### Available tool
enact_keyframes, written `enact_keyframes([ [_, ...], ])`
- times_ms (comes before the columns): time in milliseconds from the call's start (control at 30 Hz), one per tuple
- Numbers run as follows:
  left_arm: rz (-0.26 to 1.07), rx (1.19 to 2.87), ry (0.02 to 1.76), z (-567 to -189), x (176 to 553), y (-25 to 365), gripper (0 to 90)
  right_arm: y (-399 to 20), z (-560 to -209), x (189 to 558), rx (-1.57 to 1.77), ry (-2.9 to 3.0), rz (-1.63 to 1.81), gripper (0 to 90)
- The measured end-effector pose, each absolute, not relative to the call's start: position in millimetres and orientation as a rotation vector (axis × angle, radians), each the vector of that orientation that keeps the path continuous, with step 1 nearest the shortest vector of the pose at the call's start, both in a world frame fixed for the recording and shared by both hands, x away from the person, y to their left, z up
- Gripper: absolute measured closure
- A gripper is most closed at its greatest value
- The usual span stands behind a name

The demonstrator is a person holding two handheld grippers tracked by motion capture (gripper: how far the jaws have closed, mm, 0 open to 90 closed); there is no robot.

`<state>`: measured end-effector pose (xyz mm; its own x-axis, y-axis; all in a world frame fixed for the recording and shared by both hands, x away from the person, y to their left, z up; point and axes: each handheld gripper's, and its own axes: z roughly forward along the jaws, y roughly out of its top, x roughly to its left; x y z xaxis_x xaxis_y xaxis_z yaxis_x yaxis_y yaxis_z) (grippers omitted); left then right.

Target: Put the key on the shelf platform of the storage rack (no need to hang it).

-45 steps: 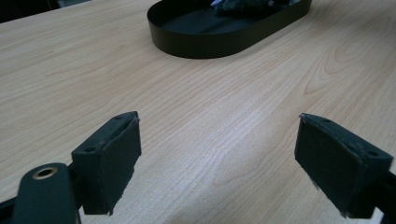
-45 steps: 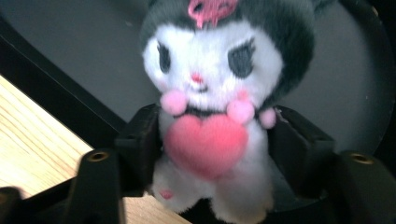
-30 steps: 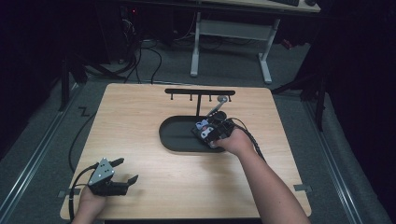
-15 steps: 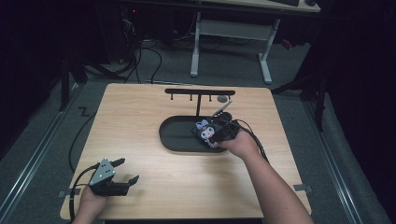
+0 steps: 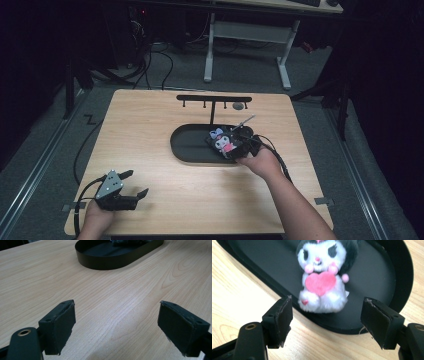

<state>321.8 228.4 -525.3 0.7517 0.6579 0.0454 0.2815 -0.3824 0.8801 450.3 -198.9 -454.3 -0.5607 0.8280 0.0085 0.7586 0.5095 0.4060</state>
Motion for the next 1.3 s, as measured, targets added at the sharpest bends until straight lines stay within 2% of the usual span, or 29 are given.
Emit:
enact_keyframes([
  [567, 0.481, 2.003, 0.681, -525, 322, 216, 15.3, -224, -465, 395, 1.401, 2.41, 0.728, 24.8],
  [800, 0.479, 2.017, 0.671, -525, 322, 213, 15.4, -236, -477, 373, 1.373, 2.321, 0.84, 24.8],
  [1300, 0.474, 2.021, 0.672, -526, 322, 211, 15.4, -256, -510, 315, 1.302, 2.132, 1.044, 18.9],
])
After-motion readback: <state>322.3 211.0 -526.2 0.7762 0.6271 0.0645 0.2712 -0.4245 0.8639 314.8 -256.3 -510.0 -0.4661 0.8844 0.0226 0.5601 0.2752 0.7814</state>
